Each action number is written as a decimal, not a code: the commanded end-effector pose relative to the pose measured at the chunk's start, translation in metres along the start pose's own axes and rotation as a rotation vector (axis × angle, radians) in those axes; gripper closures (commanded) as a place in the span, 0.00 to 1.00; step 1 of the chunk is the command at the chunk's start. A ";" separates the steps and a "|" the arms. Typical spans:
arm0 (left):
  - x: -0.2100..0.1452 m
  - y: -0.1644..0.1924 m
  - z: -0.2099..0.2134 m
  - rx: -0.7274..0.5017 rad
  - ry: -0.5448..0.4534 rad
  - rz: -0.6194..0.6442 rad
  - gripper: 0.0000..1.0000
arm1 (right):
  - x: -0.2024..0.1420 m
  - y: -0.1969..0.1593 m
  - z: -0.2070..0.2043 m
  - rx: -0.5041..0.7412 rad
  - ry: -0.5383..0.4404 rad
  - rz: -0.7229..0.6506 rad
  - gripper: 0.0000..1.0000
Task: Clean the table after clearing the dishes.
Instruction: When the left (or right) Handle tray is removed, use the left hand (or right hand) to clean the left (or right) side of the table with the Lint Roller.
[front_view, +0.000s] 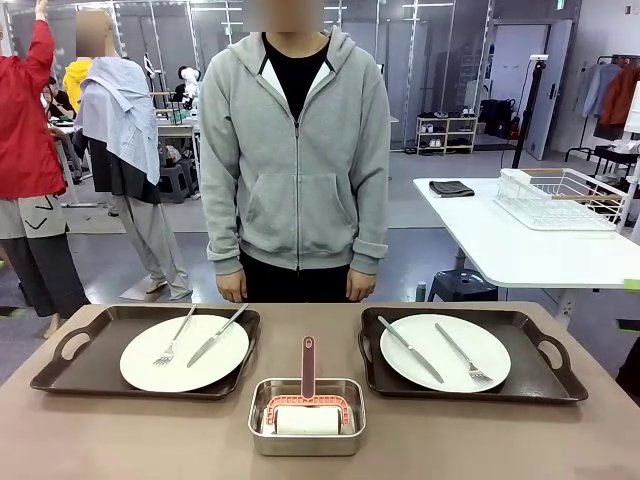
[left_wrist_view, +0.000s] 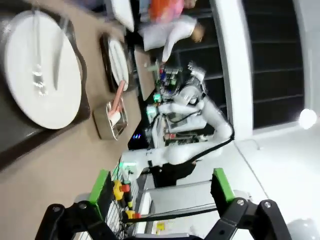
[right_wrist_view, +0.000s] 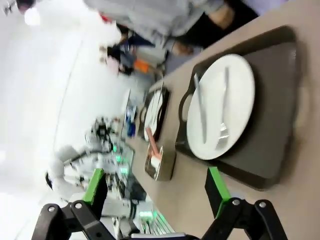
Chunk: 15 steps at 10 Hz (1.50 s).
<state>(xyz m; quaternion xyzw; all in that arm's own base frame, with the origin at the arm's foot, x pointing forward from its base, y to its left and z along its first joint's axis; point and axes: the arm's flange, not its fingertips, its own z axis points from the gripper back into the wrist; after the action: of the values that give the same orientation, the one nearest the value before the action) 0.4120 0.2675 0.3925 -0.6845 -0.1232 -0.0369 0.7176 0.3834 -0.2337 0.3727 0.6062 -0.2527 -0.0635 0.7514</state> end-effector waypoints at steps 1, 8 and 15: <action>0.006 0.002 0.064 -0.031 -0.180 -0.017 0.00 | 0.004 0.001 -0.002 0.043 -0.089 0.013 0.00; -0.027 0.004 0.111 -0.008 -0.271 -0.038 0.00 | 0.006 -0.003 0.026 0.024 -0.133 -0.005 0.00; -0.027 0.004 0.111 -0.008 -0.271 -0.038 0.00 | 0.006 -0.003 0.026 0.024 -0.133 -0.005 0.00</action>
<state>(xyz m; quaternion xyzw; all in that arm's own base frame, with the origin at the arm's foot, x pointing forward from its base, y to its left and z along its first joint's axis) 0.3756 0.3734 0.3871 -0.6863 -0.2356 0.0385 0.6870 0.3791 -0.2593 0.3740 0.6103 -0.2985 -0.1021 0.7266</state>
